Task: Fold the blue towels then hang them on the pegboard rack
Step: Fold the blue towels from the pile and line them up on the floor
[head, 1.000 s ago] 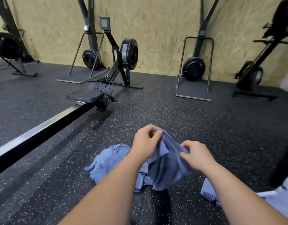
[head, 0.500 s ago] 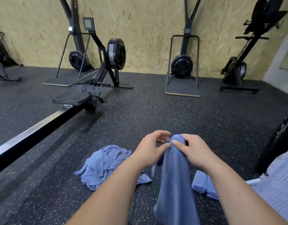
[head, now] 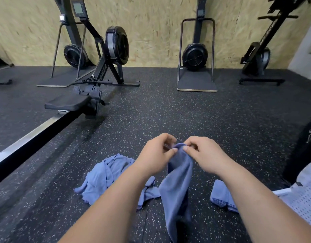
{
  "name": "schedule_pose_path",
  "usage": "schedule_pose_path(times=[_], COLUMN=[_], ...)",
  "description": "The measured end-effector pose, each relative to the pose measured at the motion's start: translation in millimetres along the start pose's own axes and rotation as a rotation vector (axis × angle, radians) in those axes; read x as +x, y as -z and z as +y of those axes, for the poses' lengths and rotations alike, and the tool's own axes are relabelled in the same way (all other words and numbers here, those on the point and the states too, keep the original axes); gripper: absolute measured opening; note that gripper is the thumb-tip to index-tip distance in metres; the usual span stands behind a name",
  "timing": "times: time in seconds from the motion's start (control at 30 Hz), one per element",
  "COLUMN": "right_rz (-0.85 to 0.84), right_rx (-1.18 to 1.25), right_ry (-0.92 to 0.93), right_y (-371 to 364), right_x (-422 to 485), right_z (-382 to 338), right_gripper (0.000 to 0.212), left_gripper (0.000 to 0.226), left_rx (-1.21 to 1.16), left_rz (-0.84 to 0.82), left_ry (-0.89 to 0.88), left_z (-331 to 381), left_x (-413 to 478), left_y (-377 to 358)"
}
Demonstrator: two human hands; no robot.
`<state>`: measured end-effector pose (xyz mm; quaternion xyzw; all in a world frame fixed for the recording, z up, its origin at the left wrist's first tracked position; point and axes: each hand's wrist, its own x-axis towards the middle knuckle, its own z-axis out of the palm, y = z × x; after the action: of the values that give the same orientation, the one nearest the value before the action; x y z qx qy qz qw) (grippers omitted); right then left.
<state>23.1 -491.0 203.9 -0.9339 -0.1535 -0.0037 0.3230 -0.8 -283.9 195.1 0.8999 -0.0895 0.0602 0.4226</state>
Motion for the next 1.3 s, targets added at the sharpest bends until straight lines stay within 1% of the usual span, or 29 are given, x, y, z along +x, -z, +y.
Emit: schedule_pose_path(times=[0.07,0.13,0.23,0.33,0.47,0.63,0.73,0.8,0.87,0.93,1.0,1.07,1.17,1.23,1.3], right_rz=[0.004,0.004,-0.016,-0.059,-0.114,-0.074,-0.045,-0.026,-0.002,0.016,0.022,0.021,0.008,-0.003,-0.011], right_rx=[-0.078,-0.149,-0.204,-0.193,-0.116,-0.069,-0.106,-0.158,-0.196,-0.208,-0.181,-0.156,-0.143,-0.136,-0.136], right_ry=[0.029,0.041,0.036,0.026,-0.035,-0.067,-0.112,-0.142,-0.150,-0.123,-0.079,-0.038,0.021,0.066,0.096], right_y=[0.4,-0.4,-2.9,-3.8,3.1,25.2,38.1,43.0,43.4,40.6,37.0,32.8,26.8,23.8,22.4], right_x=[6.2,10.7,16.9,21.4,25.7,24.0,20.2,17.1,14.7,13.3,12.8,13.4,13.4,12.5,11.0], right_z=[-2.1,-0.4,3.8,8.4,20.6,37.6,47.2,51.3,52.6,49.4,41.7,32.5,18.4,10.8,5.2], right_gripper=[0.009,0.009,0.009,0.007,0.010,0.012,0.012,0.011,0.012,0.013,0.011,0.010,0.010,0.010,0.010], left_gripper=[0.012,0.007,0.010,0.014,0.010,0.015,0.018,0.016,0.012,0.007,0.021,0.034,0.040,0.036,0.023], left_rx=[0.036,0.114,0.251,0.373,0.444,0.506,0.555,0.568,0.516,0.376,0.259,0.222,0.212,0.199,0.176], left_rz=[-0.016,-0.011,-0.021,-0.022,0.087,0.237,0.339,0.378,0.360,0.295,0.207,0.110,0.008,-0.023,-0.045], left_ry=[-0.092,-0.133,-0.110,-0.084,-0.020,0.151,0.227,0.274,0.280,0.224,0.124,0.016,-0.098,-0.122,-0.114], left_z=[-0.7,-3.3,-7.2,-9.0,-8.8,-20.4,-33.7,-40.4,-45.6,-45.4,-38.2,-26.0,-9.9,-5.1,-3.3], left_x=[7.2,14.1,21.4,27.3,34.7,35.3,32.2,30.0,29.1,27.7,25.6,22.7,18.9,18.5,18.9], left_y=[-1.5,-5.3,-10.5,-13.2,-7.7,13.5,27.4,34.1,34.3,28.8,19.7,8.8,-8.5,-15.2,-16.8])
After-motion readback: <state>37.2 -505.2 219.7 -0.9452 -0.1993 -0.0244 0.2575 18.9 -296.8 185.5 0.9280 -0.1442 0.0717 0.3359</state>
